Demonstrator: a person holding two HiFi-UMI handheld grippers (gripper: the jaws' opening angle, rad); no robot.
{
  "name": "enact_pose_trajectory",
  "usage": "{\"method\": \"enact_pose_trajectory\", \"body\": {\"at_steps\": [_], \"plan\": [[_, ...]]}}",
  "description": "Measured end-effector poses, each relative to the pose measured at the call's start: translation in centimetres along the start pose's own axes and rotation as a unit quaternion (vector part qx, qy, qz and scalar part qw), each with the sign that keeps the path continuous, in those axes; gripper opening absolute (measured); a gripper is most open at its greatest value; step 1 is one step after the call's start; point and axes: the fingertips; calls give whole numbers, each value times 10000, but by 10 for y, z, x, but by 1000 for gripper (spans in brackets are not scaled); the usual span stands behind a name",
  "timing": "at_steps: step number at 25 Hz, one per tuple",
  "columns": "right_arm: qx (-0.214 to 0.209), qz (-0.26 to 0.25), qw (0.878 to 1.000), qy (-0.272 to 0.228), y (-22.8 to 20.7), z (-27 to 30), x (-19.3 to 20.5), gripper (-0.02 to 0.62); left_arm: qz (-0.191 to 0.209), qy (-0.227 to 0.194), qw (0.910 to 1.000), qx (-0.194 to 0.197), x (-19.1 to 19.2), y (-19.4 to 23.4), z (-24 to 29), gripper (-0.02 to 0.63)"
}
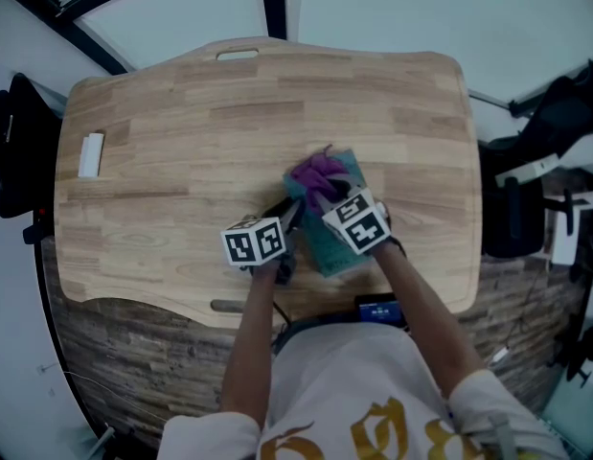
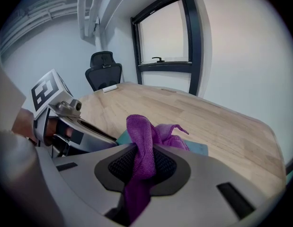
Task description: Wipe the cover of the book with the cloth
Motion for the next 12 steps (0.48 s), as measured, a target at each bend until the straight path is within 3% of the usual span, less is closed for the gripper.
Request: {"method": "enact_pose_trajectory", "body": {"at_steps": [12], "plan": [[-226, 41, 9997, -32, 24, -15, 20, 60, 40, -58, 10000, 34, -6, -3, -1, 109]]}}
Point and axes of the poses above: the fingertips, and each gripper's own axes: z forward along the fingers, y to its left, x out of its underside, and after that the axes turned 3 degrees about x, right-handed
